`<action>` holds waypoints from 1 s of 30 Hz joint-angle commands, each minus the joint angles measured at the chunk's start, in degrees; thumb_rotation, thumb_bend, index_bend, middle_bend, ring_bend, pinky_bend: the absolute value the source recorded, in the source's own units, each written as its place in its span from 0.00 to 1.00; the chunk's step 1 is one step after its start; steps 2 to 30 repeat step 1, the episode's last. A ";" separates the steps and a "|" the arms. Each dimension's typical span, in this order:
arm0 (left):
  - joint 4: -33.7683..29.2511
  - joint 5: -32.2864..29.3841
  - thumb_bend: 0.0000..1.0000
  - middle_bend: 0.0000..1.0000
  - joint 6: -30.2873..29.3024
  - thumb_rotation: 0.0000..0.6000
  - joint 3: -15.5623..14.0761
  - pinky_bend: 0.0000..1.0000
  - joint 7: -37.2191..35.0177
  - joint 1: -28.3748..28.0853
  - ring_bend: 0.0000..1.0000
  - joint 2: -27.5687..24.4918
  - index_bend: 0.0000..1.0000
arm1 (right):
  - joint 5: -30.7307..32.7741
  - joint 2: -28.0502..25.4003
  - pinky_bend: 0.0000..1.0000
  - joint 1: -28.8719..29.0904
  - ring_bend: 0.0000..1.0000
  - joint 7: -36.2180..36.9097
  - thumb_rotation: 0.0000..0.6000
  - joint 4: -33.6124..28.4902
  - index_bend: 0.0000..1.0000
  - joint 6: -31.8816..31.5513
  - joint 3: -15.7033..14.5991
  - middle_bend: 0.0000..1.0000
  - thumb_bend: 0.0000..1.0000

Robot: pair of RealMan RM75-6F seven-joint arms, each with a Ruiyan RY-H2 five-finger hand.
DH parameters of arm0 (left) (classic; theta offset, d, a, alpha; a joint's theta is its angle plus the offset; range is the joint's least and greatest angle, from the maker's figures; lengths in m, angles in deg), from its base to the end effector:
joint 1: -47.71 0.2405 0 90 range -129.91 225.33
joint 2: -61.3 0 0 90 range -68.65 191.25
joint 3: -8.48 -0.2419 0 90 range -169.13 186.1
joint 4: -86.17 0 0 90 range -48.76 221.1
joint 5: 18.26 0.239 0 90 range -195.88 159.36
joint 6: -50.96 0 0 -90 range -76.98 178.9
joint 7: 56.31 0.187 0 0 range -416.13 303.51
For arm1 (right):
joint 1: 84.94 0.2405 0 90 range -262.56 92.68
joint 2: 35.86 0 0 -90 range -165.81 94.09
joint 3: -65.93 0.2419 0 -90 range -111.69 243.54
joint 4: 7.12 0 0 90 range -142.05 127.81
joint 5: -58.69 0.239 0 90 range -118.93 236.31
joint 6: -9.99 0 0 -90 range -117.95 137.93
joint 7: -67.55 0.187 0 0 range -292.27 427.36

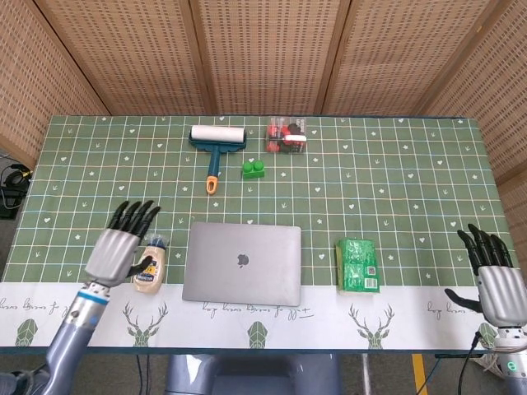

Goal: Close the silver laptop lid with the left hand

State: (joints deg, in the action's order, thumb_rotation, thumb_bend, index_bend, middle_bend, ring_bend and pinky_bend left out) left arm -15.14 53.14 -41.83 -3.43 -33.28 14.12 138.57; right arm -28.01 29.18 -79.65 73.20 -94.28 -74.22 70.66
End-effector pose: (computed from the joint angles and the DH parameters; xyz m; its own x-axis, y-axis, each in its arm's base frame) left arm -0.1879 0.2740 0.0348 0.4888 0.0141 0.8723 0.8466 -0.2491 -0.4703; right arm -0.3217 -0.2370 0.1341 0.3711 0.0220 0.9283 -0.9281 -0.0227 0.3716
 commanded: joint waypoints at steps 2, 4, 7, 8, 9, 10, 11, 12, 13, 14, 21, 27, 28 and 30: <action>6.18 4.26 0.26 0.00 -6.34 1.00 -2.37 0.00 -4.02 8.31 0.00 0.57 0.00 | -0.50 0.35 0.00 0.02 0.00 -0.53 1.00 0.08 0.00 -0.32 -0.23 0.00 0.06; 6.18 4.26 0.26 0.00 -6.34 1.00 -2.37 0.00 -4.02 8.31 0.00 0.57 0.00 | -0.50 0.35 0.00 0.02 0.00 -0.53 1.00 0.08 0.00 -0.32 -0.23 0.00 0.06; 6.18 4.26 0.26 0.00 -6.34 1.00 -2.37 0.00 -4.02 8.31 0.00 0.57 0.00 | -0.50 0.35 0.00 0.02 0.00 -0.53 1.00 0.08 0.00 -0.32 -0.23 0.00 0.06; 6.18 4.26 0.26 0.00 -6.34 1.00 -2.37 0.00 -4.02 8.31 0.00 0.57 0.00 | -0.50 0.35 0.00 0.02 0.00 -0.53 1.00 0.08 0.00 -0.32 -0.23 0.00 0.06; 6.18 4.26 0.26 0.00 -6.34 1.00 -2.37 0.00 -4.02 8.31 0.00 0.57 0.00 | -0.50 0.35 0.00 0.02 0.00 -0.53 1.00 0.08 0.00 -0.32 -0.23 0.00 0.06; 6.18 4.26 0.26 0.00 -6.34 1.00 -2.37 0.00 -4.02 8.31 0.00 0.57 0.00 | -0.50 0.35 0.00 0.02 0.00 -0.53 1.00 0.08 0.00 -0.32 -0.23 0.00 0.06; 6.18 4.26 0.26 0.00 -6.34 1.00 -2.37 0.00 -4.02 8.31 0.00 0.57 0.00 | -0.50 0.35 0.00 0.02 0.00 -0.53 1.00 0.08 0.00 -0.32 -0.23 0.00 0.06; 6.18 4.26 0.26 0.00 -6.34 1.00 -2.37 0.00 -4.02 8.31 0.00 0.57 0.00 | -0.50 0.35 0.00 0.02 0.00 -0.53 1.00 0.08 0.00 -0.32 -0.23 0.00 0.06; 6.18 4.26 0.26 0.00 -6.34 1.00 -2.37 0.00 -4.02 8.31 0.00 0.57 0.00 | -0.50 0.35 0.00 0.02 0.00 -0.53 1.00 0.08 0.00 -0.32 -0.23 0.00 0.06; 6.18 4.26 0.26 0.00 -6.34 1.00 -2.37 0.00 -4.02 8.31 0.00 0.57 0.00 | -0.50 0.35 0.00 0.02 0.00 -0.53 1.00 0.08 0.00 -0.32 -0.23 0.00 0.06; 6.18 4.26 0.26 0.00 -6.34 1.00 -2.37 0.00 -4.02 8.31 0.00 0.57 0.00 | -0.50 0.35 0.00 0.02 0.00 -0.53 1.00 0.08 0.00 -0.32 -0.23 0.00 0.06; 6.18 4.26 0.26 0.00 -6.34 1.00 -2.37 0.00 -4.02 8.31 0.00 0.57 0.00 | -0.50 0.35 0.00 0.02 0.00 -0.53 1.00 0.08 0.00 -0.32 -0.23 0.00 0.06; 6.18 4.26 0.26 0.00 -6.34 1.00 -2.37 0.00 -4.02 8.31 0.00 0.57 0.00 | -0.50 0.35 0.00 0.02 0.00 -0.53 1.00 0.08 0.00 -0.32 -0.23 0.00 0.06; 6.18 4.26 0.26 0.00 -6.34 1.00 -2.37 0.00 -4.02 8.31 0.00 0.57 0.00 | -0.50 0.35 0.00 0.02 0.00 -0.53 1.00 0.08 0.00 -0.32 -0.23 0.00 0.06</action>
